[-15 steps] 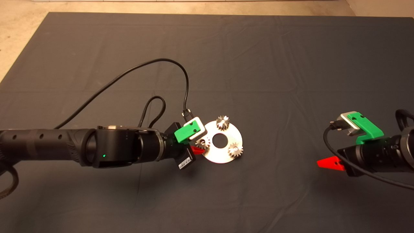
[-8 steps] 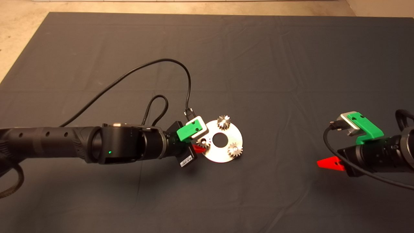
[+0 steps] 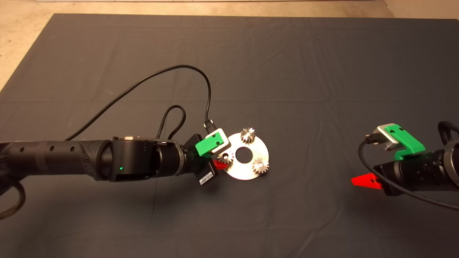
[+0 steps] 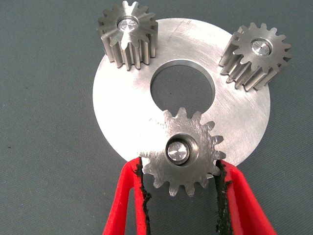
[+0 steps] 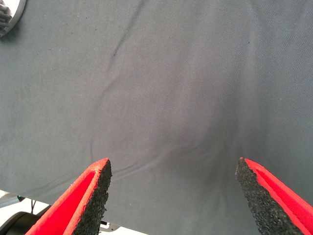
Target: Install three planetary gears onto the carrier pins
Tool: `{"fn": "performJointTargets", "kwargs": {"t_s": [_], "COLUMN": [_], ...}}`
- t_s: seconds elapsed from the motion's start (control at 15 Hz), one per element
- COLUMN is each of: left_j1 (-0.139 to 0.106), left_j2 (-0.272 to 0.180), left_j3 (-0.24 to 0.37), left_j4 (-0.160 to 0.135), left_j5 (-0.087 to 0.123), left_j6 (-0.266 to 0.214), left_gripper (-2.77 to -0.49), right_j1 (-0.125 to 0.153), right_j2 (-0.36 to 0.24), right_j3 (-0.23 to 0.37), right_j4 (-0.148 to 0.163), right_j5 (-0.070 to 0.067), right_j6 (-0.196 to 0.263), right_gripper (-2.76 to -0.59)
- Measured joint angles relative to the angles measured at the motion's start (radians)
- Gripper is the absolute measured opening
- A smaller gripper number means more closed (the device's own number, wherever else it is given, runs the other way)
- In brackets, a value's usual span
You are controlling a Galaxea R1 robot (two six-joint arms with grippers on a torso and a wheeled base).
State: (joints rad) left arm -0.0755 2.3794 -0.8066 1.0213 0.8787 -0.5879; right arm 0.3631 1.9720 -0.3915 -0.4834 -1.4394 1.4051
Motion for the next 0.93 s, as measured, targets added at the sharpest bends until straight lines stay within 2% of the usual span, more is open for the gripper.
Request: {"fn": "performJointTargets", "kwargs": {"t_s": [0.27, 0.4, 0.67, 0.73, 0.93], "left_j1": [0.0, 0.0, 0.0, 0.0, 0.0], "left_j2": [0.0, 0.0, 0.0, 0.0, 0.0], "left_j3": [0.0, 0.0, 0.0, 0.0, 0.0], "left_j4": [0.0, 0.0, 0.0, 0.0, 0.0], "left_j5": [0.0, 0.0, 0.0, 0.0, 0.0], "left_j6": [0.0, 0.0, 0.0, 0.0, 0.0], "left_gripper": [-2.71, -2.6, -2.6, -2.51, -2.48], "right_j1": [0.0, 0.0, 0.0, 0.0, 0.0], "right_j2": [0.0, 0.0, 0.0, 0.0, 0.0], "right_j3": [0.0, 0.0, 0.0, 0.0, 0.0], "right_j4": [0.001, 0.001, 0.001, 0.001, 0.002], "right_j5": [0.0, 0.0, 0.0, 0.0, 0.0], "right_j6": [0.0, 0.0, 0.0, 0.0, 0.0], "right_gripper": [-1.47, -1.47, -1.47, -1.47, -1.47]}}
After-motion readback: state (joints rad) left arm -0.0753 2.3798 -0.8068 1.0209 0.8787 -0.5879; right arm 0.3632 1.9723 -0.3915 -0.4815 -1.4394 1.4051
